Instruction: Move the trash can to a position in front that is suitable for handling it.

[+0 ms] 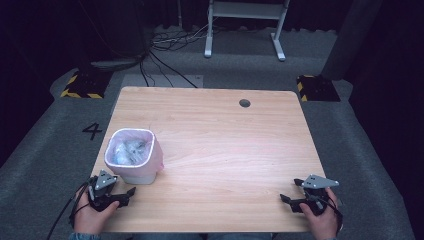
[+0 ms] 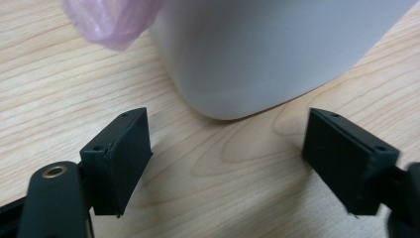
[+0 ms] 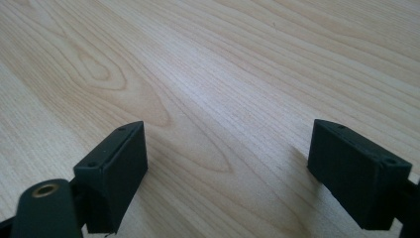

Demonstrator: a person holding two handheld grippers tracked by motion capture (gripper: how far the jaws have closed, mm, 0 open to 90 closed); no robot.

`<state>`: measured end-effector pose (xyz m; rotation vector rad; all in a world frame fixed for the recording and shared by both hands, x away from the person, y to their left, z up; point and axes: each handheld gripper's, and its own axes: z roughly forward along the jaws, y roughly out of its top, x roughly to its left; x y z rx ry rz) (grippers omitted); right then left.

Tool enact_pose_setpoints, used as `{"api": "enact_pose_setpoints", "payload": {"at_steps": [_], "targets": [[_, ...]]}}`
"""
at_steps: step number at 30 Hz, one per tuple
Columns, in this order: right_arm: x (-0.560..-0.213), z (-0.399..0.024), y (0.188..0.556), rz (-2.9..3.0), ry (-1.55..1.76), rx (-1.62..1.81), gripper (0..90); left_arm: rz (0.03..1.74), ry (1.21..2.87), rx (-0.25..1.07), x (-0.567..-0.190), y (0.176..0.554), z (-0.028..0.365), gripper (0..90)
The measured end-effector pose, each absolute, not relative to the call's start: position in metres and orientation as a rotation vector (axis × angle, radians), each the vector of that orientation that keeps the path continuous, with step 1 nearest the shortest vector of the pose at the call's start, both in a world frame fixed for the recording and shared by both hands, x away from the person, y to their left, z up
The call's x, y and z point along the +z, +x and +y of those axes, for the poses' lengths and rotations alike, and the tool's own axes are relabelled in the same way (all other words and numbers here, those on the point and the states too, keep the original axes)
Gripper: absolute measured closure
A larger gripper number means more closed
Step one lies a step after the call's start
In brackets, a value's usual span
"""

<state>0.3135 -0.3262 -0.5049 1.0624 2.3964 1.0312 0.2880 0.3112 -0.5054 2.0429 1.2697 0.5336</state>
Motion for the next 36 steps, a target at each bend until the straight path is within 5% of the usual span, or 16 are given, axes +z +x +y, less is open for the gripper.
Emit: {"api": "enact_pose_setpoints", "payload": {"at_steps": [36], "targets": [[-0.505, -0.326, 0.313, 2.396, 1.061, 1.032, 15.6, 1.110, 1.850, 0.699, -0.390, 0.257, 0.314, 20.6]]}}
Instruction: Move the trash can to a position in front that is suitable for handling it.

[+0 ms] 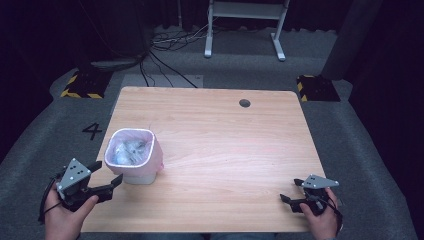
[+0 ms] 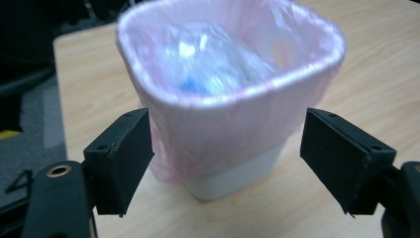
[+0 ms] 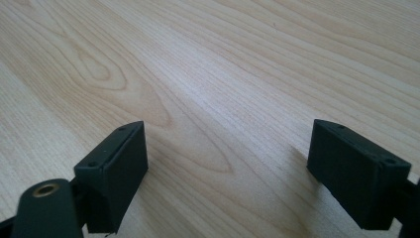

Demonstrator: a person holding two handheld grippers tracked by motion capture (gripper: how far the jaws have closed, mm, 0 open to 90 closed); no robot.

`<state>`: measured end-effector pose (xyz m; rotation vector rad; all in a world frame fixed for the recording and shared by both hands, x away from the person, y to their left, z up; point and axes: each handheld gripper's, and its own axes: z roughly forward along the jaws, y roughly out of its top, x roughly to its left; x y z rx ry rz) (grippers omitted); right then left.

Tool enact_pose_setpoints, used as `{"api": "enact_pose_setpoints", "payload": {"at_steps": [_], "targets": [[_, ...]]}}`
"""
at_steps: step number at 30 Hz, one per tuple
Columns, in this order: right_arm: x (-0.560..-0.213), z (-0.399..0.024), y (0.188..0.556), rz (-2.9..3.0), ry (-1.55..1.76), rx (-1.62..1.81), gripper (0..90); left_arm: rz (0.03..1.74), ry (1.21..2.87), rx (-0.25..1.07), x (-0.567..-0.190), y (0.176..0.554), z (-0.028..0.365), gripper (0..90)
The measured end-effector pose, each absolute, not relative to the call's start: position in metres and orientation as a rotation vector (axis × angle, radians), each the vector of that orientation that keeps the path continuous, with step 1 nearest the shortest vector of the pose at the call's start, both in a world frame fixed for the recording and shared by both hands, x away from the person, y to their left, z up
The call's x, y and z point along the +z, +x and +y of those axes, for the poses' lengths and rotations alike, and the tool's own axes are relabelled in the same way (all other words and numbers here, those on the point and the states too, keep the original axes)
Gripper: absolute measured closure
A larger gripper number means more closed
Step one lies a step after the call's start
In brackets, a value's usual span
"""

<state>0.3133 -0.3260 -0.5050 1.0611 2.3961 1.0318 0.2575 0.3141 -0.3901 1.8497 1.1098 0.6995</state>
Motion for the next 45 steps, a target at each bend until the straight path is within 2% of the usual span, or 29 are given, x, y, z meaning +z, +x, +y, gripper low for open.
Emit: {"api": "enact_pose_setpoints", "payload": {"at_steps": [19, 23, 32, 34, 41, 45], "targets": [[-0.505, -0.326, 0.313, 2.394, 1.059, 1.030, 16.0, 1.097, 1.800, 0.718, -0.383, 0.291, 0.312, 23.0], [-0.505, -0.326, 0.313, 2.394, 1.059, 1.030, 16.0, 1.065, 1.813, 0.779, -0.386, 0.294, 0.304, 24.4], [-0.505, -0.326, 0.313, 2.394, 1.059, 1.030, 16.0, 1.087, 1.764, 0.738, -0.391, 0.299, 0.295, 28.5], [-0.505, -0.326, 0.313, 2.394, 1.058, 1.030, 16.0, 1.109, 1.716, 0.716, -0.389, 0.298, 0.299, 28.7], [-0.505, -0.326, 0.313, 2.395, 1.058, 1.030, 16.1, 1.151, 1.671, 0.756, -0.381, 0.290, 0.318, 27.4], [-0.505, -0.326, 0.313, 2.395, 1.059, 1.030, 16.1, 1.190, 1.710, 0.683, -0.390, 0.293, 0.326, 28.4]]}}
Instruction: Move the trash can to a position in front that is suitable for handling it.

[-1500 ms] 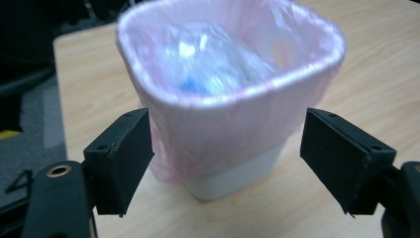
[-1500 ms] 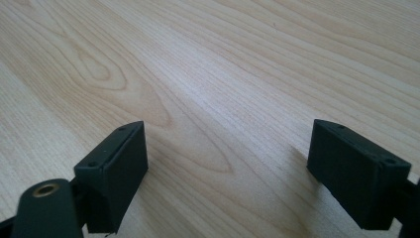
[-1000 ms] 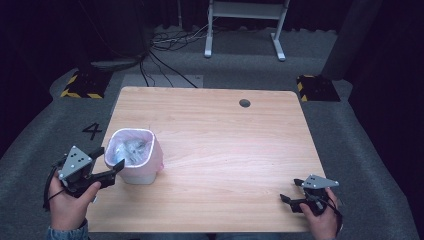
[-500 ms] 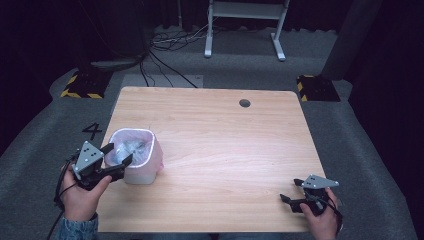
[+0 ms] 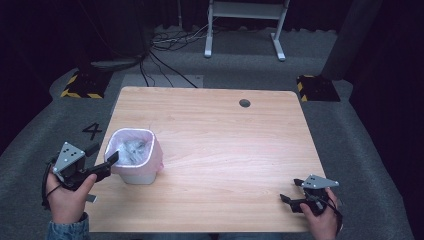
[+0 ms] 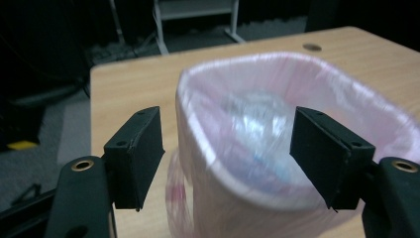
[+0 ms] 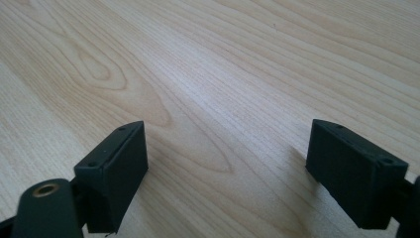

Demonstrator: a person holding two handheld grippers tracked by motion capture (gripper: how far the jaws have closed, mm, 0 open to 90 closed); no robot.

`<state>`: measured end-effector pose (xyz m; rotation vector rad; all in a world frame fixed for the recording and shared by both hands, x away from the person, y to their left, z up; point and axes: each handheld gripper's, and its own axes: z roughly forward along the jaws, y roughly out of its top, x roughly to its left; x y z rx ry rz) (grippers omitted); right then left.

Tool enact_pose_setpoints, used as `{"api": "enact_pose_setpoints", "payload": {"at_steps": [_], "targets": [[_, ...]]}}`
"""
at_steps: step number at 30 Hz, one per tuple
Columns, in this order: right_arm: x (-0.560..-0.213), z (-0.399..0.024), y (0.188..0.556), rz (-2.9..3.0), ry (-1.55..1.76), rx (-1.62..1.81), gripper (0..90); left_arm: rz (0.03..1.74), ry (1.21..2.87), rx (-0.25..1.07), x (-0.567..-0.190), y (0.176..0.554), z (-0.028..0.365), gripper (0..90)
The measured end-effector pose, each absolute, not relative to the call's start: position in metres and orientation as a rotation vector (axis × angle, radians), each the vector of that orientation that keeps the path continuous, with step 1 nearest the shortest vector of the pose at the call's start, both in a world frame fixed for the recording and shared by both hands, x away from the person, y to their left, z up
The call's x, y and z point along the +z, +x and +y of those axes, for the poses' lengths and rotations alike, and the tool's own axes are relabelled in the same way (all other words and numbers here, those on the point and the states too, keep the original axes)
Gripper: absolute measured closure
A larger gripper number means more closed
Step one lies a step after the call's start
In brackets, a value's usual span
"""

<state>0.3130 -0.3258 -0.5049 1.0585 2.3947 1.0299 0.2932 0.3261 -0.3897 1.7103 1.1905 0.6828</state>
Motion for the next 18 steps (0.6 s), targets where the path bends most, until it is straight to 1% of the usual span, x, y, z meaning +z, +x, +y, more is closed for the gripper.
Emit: {"api": "enact_pose_setpoints", "payload": {"at_steps": [3, 11, 15, 18], "targets": [[-0.505, -0.326, 0.313, 2.395, 1.058, 1.030, 16.1, 1.186, 1.705, 0.613, -0.395, 0.298, 0.324, 28.4], [-0.505, -0.326, 0.313, 2.395, 1.058, 1.030, 16.0, 1.203, 1.701, 0.653, -0.396, 0.300, 0.309, 28.5], [-0.505, -0.326, 0.313, 2.395, 1.059, 1.030, 16.1, 1.219, 1.627, 0.606, -0.403, 0.303, 0.297, 29.3], [-0.505, -0.326, 0.313, 2.395, 1.058, 1.030, 16.0, 1.215, 1.641, 0.608, -0.405, 0.303, 0.286, 30.0]]}}
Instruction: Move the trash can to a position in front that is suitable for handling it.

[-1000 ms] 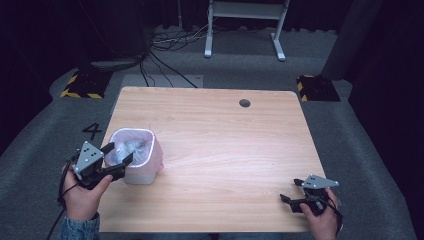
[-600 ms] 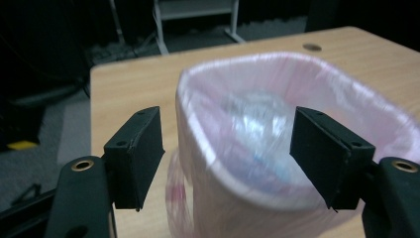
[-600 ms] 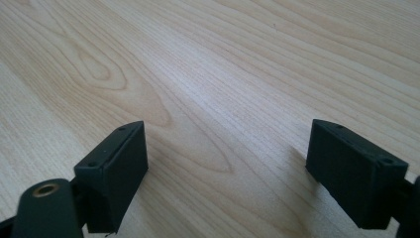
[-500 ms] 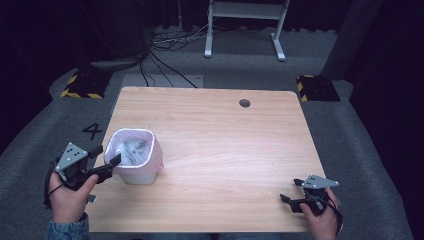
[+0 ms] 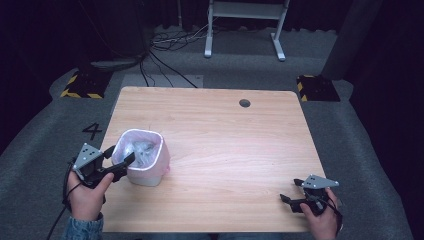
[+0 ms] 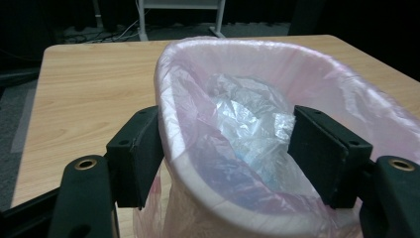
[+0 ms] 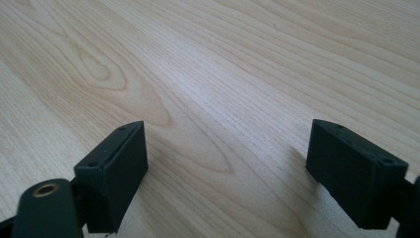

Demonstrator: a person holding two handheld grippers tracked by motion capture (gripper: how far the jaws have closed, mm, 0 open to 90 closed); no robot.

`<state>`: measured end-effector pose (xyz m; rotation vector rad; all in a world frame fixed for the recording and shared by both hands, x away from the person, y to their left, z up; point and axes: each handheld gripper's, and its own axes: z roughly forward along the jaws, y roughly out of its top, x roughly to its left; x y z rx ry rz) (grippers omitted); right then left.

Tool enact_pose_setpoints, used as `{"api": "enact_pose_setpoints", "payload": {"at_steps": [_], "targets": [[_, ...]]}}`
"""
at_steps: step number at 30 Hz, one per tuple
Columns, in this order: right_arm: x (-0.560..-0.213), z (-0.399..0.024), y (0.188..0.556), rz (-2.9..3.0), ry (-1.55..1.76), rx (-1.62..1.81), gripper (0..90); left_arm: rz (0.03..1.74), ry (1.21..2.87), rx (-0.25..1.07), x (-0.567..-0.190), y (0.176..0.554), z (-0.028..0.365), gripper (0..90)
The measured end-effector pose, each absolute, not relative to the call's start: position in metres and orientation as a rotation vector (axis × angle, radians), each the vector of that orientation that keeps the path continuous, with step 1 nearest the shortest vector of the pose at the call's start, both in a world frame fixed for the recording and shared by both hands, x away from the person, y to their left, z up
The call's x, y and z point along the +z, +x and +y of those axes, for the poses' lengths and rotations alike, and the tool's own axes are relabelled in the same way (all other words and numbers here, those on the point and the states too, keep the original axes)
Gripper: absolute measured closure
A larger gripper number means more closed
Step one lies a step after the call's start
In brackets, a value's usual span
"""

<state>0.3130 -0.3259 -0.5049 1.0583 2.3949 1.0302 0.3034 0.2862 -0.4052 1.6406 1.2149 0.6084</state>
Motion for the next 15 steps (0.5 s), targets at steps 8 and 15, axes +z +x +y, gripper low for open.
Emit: {"api": "enact_pose_setpoints", "payload": {"at_steps": [8, 15], "targets": [[-0.505, -0.326, 0.313, 2.395, 1.058, 1.030, 16.1, 1.192, 1.664, 0.609, -0.404, 0.302, 0.262, 30.4], [-0.505, -0.326, 0.313, 2.394, 1.058, 1.030, 16.0, 1.134, 1.674, 0.551, -0.401, 0.299, 0.237, 30.5]]}}
